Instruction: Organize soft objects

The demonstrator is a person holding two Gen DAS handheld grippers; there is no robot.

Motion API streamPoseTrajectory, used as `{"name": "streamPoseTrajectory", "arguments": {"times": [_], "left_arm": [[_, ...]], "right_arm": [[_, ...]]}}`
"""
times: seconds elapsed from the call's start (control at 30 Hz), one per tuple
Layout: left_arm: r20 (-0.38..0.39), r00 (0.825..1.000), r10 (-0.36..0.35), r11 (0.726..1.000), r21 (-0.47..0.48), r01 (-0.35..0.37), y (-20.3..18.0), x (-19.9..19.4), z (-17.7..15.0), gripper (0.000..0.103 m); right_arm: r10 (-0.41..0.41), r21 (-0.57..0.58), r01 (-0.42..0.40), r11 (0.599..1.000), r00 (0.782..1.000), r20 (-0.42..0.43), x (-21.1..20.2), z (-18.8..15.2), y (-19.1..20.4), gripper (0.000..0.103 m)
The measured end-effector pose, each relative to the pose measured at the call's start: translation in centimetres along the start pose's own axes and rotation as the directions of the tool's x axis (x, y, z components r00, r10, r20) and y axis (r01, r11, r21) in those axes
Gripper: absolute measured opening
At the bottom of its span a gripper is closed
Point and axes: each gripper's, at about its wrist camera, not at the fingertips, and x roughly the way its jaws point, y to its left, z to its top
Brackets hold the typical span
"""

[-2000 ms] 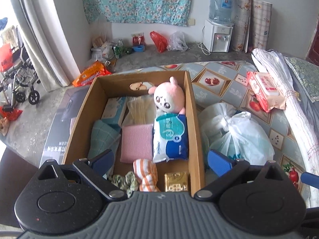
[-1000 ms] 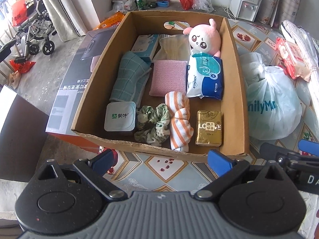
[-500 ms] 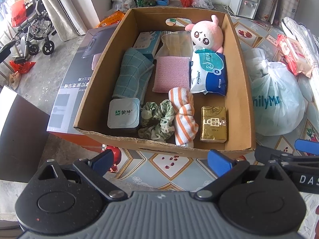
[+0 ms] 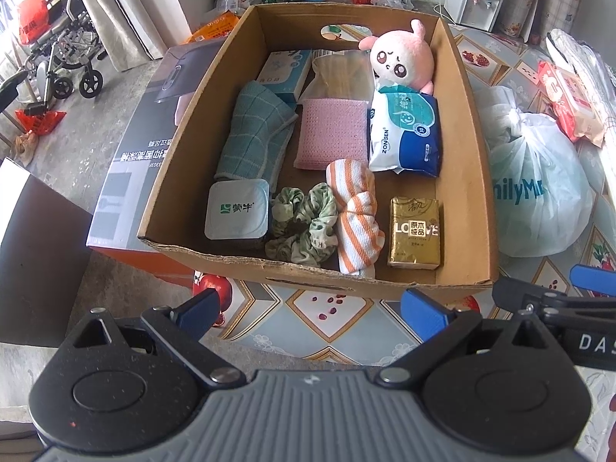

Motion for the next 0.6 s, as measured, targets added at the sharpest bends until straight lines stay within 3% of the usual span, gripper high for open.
{"name": "streamPoseTrajectory", "arguments": {"times": [0.6], "left_arm": [[-0.007,1.000,-0.001,1.000,-0.014,0.001,0.48,0.37,0.12,0.100]], "right_arm": [[-0.002,-0.013,0.002,1.000,1.000,-0.004,0.45,0.30,0.52,0.101]]}}
